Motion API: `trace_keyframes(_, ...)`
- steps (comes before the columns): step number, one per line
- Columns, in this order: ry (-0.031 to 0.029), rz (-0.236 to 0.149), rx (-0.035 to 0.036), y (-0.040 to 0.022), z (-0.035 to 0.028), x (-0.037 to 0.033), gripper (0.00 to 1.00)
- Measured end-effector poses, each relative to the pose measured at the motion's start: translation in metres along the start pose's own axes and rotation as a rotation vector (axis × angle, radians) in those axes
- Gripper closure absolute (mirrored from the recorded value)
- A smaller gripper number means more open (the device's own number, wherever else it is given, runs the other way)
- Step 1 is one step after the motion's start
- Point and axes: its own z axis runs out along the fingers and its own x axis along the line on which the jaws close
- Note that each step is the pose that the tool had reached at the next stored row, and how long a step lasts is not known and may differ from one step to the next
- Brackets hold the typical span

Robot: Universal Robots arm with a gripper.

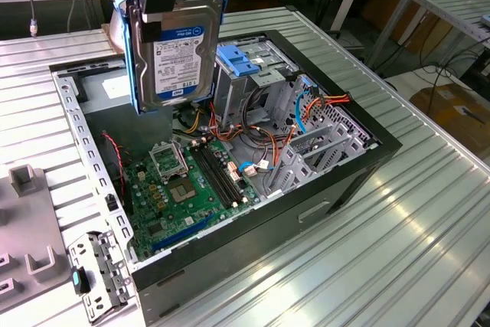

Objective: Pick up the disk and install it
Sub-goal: 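Insert the disk into the insertion slot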

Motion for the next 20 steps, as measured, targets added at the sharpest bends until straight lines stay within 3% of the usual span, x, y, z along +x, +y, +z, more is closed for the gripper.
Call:
trace_keyframes(14, 0.0, 0.0, 0.0, -0.0003, 0.0, 0.0041, 0.63)
trace_keyframes(20, 0.0, 0.0, 0.0, -0.0011, 0.0002, 0.0193, 0.63)
